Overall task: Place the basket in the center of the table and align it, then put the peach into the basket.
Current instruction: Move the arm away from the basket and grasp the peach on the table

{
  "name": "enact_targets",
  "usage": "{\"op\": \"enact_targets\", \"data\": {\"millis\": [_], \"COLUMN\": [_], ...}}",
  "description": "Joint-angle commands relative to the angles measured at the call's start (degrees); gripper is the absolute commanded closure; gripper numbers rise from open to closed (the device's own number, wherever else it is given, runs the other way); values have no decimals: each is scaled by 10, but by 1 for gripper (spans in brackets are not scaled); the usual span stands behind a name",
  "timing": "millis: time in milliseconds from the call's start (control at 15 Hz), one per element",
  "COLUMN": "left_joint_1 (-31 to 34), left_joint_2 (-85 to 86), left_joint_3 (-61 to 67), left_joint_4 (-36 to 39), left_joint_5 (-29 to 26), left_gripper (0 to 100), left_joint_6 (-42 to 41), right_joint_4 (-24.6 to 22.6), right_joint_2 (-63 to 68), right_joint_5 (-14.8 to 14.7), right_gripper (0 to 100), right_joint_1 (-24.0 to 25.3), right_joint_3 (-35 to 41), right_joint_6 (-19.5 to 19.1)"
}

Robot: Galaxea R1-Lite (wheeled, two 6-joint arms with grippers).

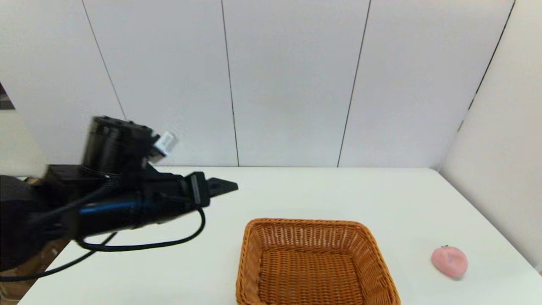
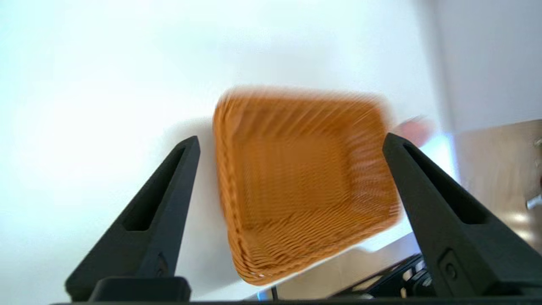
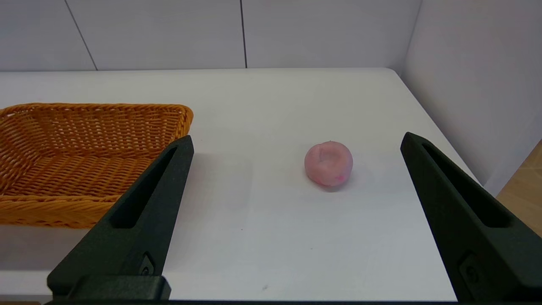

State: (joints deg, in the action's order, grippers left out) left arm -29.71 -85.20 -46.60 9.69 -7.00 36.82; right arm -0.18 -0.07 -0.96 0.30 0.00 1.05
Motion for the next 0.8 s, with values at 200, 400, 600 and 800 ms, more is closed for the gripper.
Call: {"op": "enact_targets", "data": {"millis": [200, 400, 600, 800], "left_joint_1": [91, 178, 260, 309], "left_joint_2": [452, 536, 634, 718], "left_joint_3": [9, 68, 161, 249], "left_joint_4": [-171, -179, -184, -184], "left_joint_5": [14, 14, 14, 7], "left_gripper": [0, 0, 0, 0], "left_joint_6": [-164, -195, -227, -256], "right_joint_4": [0, 0, 0, -1], "right_joint_2": [1, 1, 1, 1], "right_joint_5": [0, 0, 0, 0], "right_gripper": [0, 0, 0, 0], "right_joint_1": [0, 0, 0, 0], "right_joint_3": [0, 0, 0, 0], "right_joint_6": [0, 1, 1, 1]}}
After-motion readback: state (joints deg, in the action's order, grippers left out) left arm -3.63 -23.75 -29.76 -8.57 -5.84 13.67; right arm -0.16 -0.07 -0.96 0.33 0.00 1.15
